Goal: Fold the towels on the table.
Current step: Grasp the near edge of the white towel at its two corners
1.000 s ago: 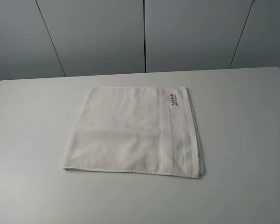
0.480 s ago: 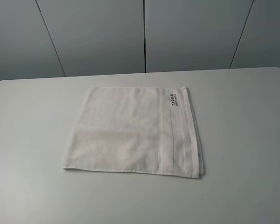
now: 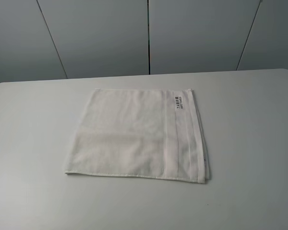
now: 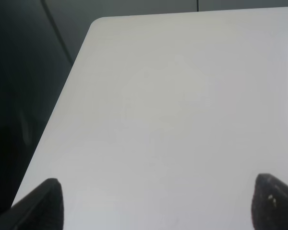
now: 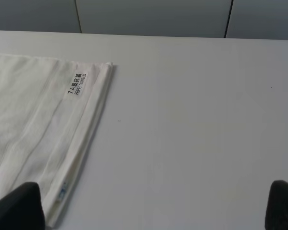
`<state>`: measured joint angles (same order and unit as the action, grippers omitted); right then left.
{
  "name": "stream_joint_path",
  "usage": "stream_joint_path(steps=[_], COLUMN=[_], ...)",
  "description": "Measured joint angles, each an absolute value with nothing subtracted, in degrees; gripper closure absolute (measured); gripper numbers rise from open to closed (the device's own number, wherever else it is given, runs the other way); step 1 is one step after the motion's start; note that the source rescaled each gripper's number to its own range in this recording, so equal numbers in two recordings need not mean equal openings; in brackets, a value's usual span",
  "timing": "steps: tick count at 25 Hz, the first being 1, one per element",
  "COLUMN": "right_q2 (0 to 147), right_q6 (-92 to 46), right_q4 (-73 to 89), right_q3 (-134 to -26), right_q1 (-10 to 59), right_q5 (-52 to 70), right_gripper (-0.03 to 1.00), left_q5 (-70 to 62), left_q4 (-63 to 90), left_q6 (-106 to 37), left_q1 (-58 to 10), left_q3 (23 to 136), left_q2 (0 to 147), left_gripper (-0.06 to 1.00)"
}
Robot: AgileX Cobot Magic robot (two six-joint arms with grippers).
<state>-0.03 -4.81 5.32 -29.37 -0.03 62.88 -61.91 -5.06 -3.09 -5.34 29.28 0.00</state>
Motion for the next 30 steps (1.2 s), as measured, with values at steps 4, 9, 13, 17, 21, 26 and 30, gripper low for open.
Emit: stream_joint_path(steps=[4,9,13,17,21,26,30], right_q2=[0.0,0.0,0.3,6.8,15.3,26.0,34.7], right_q6=[-1.2,0.0,-2.7,-7.6,-13.3,-26.1,-34.6], right_q4=[3.0,2.6,10.9,19.8,24.1,31.8,34.6], right_q3=[-29.4,-29.4,-29.4,-29.4,-29.4,-31.2,-35.2], right_q1=[0.0,0.0,0.0,0.0,0.0,0.0,0.0], right_q5=[62.9,62.9,63.1,61.1,54.7,48.1,46.0], right_gripper=[-0.03,-0.03,-0.03,-0.03,-0.03,-0.03,-0.03], left_q5=[-61.9,-61.9,-61.4,-57.6,-55.3,-53.7,-51.7], left_q4=[-5.2,-5.3,-5.5,-5.4,-4.4,0.0,5.8], left_q6=[-3.1,-3.2,-3.4,-3.6,-4.8,-9.5,-17.2], left_q1=[-5.3,-5.3,-5.3,-5.3,-5.3,-5.3,-5.3], left_q3=[29.3,29.3,29.3,31.4,33.7,35.5,38.2], left_q2=[0.0,0.0,0.0,1.9,8.1,20.5,31.8], left_gripper=[-0.06,-0.06,-0.06,-0.06,-0.06,-0.06,-0.06])
